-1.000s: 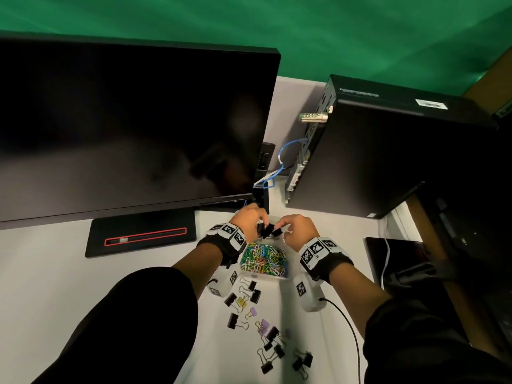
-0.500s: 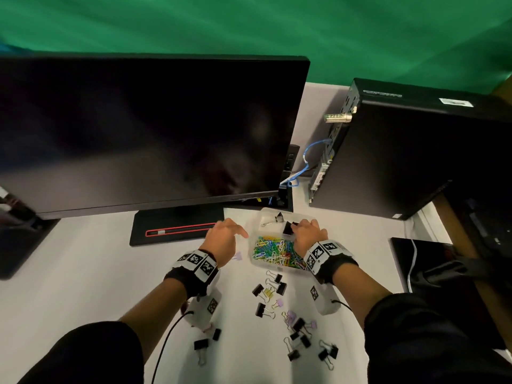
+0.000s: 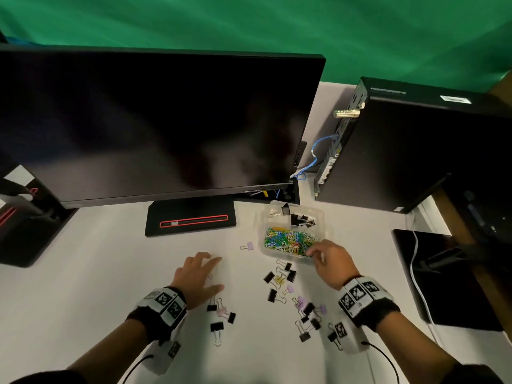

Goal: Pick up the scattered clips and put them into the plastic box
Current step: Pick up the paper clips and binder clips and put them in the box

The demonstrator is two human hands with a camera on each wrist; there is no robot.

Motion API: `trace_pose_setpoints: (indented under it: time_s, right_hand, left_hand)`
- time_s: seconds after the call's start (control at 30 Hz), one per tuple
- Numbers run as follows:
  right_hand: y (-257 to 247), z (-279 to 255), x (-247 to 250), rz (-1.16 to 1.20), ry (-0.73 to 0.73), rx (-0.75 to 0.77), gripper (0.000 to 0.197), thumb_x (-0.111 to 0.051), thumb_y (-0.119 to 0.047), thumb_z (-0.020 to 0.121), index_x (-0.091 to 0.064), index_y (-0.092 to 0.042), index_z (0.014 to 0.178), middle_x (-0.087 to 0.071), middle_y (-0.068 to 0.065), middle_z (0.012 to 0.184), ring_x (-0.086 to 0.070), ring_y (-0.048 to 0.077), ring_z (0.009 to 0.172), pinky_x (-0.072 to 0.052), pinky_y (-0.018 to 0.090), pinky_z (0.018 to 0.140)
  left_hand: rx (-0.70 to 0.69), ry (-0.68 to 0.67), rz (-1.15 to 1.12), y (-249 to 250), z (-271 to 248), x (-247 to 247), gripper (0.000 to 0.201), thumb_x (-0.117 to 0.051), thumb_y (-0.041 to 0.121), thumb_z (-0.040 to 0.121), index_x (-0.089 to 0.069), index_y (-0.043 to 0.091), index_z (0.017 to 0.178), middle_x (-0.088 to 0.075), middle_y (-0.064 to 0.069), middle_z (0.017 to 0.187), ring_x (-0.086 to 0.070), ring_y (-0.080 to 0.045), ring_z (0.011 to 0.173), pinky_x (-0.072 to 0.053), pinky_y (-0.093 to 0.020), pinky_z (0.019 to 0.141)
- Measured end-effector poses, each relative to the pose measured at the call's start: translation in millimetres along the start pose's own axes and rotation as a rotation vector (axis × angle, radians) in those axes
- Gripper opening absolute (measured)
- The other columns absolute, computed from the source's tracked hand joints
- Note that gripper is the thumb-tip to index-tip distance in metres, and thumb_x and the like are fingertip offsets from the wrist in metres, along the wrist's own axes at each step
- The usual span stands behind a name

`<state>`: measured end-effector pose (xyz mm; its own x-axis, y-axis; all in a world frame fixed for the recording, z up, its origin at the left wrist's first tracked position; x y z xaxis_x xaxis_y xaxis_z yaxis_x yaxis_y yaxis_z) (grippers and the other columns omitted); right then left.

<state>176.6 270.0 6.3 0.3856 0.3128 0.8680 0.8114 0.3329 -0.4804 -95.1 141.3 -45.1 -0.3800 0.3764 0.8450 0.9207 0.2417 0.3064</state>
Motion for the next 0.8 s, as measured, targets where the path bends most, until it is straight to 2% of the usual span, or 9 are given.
trace_pose_setpoints:
  time_s: [0.1,0.2,0.27,0.37,0.5,0.57,0.67,0.73,0.8]
  right_hand:
    - [-5.2,-18.1,-26.7,-0.016,-0.138,-0.021,0.027,-0.049,-0.007,0.086,-0.062,-0.019,0.106,-0.060,0.002,0.113,-0.057,0.016,0.095,-0.048,0.032,0.094]
    - [-10.7,-26.6,-55.7,-0.069,-0.259,-0.051,0.050,-0.049,-0.016,0.088,-0.037,-0.019,0.136,-0.037,0.004,0.142,-0.043,0.023,0.124,-0.038,0.034,0.106]
    - [-18.3,-30.3,-67.9,-0.117,-0.269,-0.036,0.056,-0.048,-0.019,0.088,-0.027,-0.019,0.141,-0.029,0.005,0.146,-0.036,0.026,0.127,-0.036,0.035,0.106]
    - [-28.8,-38.9,-78.2,-0.099,-0.255,0.023,0.051,-0.045,-0.013,0.086,-0.037,-0.020,0.136,-0.035,0.003,0.138,-0.038,0.025,0.119,-0.038,0.032,0.102]
    - [-29.7,-52.1,-78.0,0.020,-0.272,0.058,0.044,-0.047,-0.006,0.085,-0.053,-0.020,0.126,-0.042,0.004,0.132,-0.040,0.023,0.119,-0.029,0.021,0.102]
    - [-17.9,-57.2,-67.1,0.048,-0.233,0.022,0.042,-0.051,-0.009,0.083,-0.055,-0.023,0.123,-0.043,0.002,0.132,-0.039,0.022,0.121,-0.030,0.024,0.104]
    - [10.5,-66.1,-42.3,0.029,-0.145,-0.078,0.041,-0.060,-0.017,0.080,-0.056,-0.027,0.120,-0.045,0.001,0.128,-0.041,0.021,0.119,-0.035,0.031,0.104]
    - [32.3,-76.3,-29.4,-0.005,-0.170,-0.161,0.046,-0.068,-0.028,0.076,-0.055,-0.028,0.120,-0.045,0.001,0.124,-0.042,0.020,0.119,-0.035,0.030,0.105]
    - [52.5,-89.0,-22.1,-0.027,-0.234,-0.230,0.061,-0.075,-0.040,0.068,-0.052,-0.030,0.123,-0.041,-0.001,0.120,-0.042,0.018,0.118,-0.034,0.029,0.107]
  left_hand:
    - [-0.048,-0.002,0.053,9.9,2.2,-3.0,0.071,-0.046,0.055,0.087,-0.015,0.030,0.146,-0.016,0.002,0.151,-0.022,-0.023,0.136,-0.028,-0.044,0.110]
    - [-0.083,-0.009,0.076,23.9,12.9,-4.3,0.073,-0.045,0.053,0.088,-0.011,0.027,0.147,-0.012,0.001,0.153,-0.020,-0.025,0.138,-0.028,-0.045,0.111]
    - [-0.099,-0.013,0.079,33.5,23.0,-2.7,0.072,-0.045,0.048,0.090,-0.009,0.024,0.148,-0.007,0.001,0.156,-0.016,-0.026,0.140,-0.026,-0.046,0.111]
    - [-0.129,-0.022,0.078,49.3,37.9,-0.4,0.069,-0.044,0.042,0.092,-0.008,0.022,0.148,-0.002,0.002,0.157,-0.011,-0.025,0.143,-0.024,-0.045,0.113]
    - [-0.168,-0.054,0.099,63.7,50.9,-6.1,0.065,-0.043,0.036,0.093,-0.011,0.023,0.148,-0.004,0.005,0.158,-0.008,-0.023,0.144,-0.018,-0.046,0.116]
    - [-0.215,-0.066,0.109,68.3,50.9,-10.2,0.061,-0.042,0.033,0.094,-0.013,0.023,0.148,-0.008,0.006,0.158,-0.008,-0.022,0.145,-0.016,-0.046,0.118]
    - [-0.337,-0.081,0.056,74.5,37.7,-13.1,0.048,-0.043,0.027,0.094,-0.032,0.027,0.141,-0.024,0.006,0.153,-0.017,-0.018,0.142,-0.019,-0.043,0.117]
    - [-0.380,-0.106,-0.006,70.6,28.0,-10.5,0.035,-0.045,0.025,0.094,-0.050,0.028,0.129,-0.038,0.005,0.146,-0.027,-0.017,0.137,-0.023,-0.041,0.116]
    - [-0.355,-0.094,-0.077,58.8,20.8,-0.7,0.029,-0.051,0.028,0.092,-0.058,0.028,0.120,-0.046,0.003,0.138,-0.034,-0.017,0.131,-0.027,-0.041,0.114]
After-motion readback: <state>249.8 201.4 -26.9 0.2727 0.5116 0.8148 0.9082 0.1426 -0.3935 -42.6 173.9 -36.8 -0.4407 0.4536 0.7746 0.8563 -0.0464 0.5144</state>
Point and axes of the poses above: each hand's wrist, its own z-axis towards the middle knuckle, its own x-axis out of the back of the hand, y = z × x, the point moved 6 cm from there along z, towards the middle knuckle
